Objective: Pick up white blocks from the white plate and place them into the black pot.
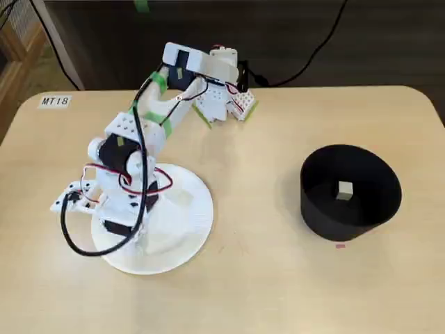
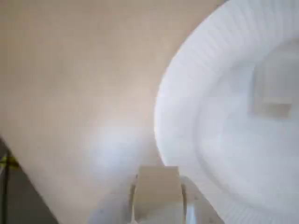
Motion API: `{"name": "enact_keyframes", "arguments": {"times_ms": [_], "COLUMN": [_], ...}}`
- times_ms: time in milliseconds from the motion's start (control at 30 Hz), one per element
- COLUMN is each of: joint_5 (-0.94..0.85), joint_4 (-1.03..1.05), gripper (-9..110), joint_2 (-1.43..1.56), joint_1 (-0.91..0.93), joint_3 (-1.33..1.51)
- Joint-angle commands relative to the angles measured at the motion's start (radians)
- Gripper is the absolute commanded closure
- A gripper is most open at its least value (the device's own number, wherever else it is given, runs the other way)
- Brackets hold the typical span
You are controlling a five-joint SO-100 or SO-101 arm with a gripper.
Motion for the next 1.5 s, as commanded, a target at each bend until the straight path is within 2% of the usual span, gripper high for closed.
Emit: {"name": "enact_keyframes", "arguments": {"times_ms": [0, 100, 300, 333, 500, 733, 1067, 1367, 1467], "joint_5": [0.037, 0.098, 0.055, 0.043, 0.023, 0.077, 0.133, 0.138, 0.08], "joint_4": [0.04, 0.178, 0.186, 0.187, 0.183, 0.181, 0.164, 0.164, 0.164], "gripper": [104, 104, 104, 104, 104, 104, 104, 103, 81], "joint_2": [0.075, -0.041, 0.126, 0.163, 0.453, 0.637, 0.549, 0.454, 0.454], "joint_1": [-0.11, -0.204, -0.413, -0.451, -0.597, -0.824, -1.086, -1.108, -1.094], "joint_3": [-0.258, -0.68, -0.664, -0.611, 0.015, 0.442, 0.492, 0.494, 0.494]}}
